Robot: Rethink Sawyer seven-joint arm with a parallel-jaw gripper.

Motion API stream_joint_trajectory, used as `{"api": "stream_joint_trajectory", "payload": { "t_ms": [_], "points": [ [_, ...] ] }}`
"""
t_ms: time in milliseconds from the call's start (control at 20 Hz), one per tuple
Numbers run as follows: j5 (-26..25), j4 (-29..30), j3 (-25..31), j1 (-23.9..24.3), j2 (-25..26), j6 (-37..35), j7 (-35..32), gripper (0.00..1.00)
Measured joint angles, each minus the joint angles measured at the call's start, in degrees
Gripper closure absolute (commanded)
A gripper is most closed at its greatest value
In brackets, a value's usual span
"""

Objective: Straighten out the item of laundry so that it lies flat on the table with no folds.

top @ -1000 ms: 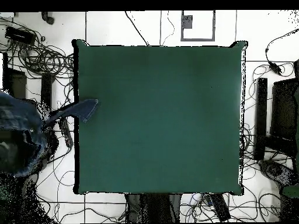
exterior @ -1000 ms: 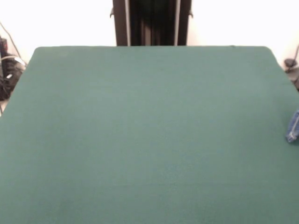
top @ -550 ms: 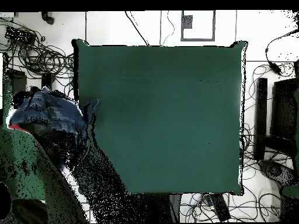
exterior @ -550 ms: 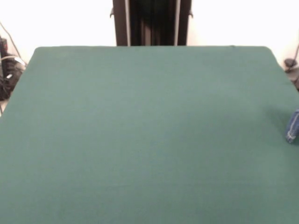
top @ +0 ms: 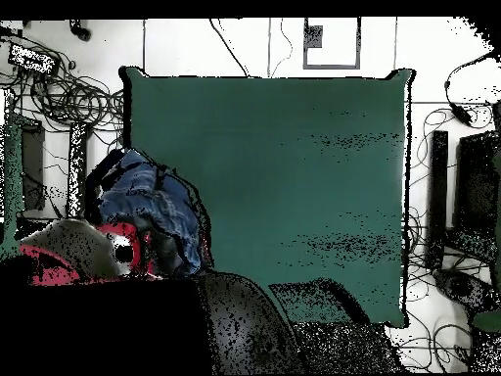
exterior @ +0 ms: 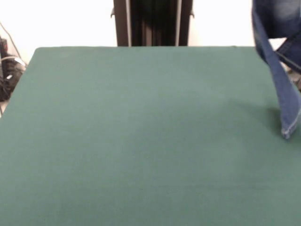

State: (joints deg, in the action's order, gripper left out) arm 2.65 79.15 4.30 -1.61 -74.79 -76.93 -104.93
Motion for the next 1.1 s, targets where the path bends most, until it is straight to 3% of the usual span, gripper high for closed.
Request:
{"api": "stream_joint_trajectory", "payload": {
  "t_ms": [700, 1100],
  "points": [
    [0.50, 8.63, -0.04, 8.03, -4.21, 2.72, 3.07, 1.00],
    [2.82, 15.00, -0.03, 18.41, -6.17, 5.33, 18.12, 1.00]
  ]
}}
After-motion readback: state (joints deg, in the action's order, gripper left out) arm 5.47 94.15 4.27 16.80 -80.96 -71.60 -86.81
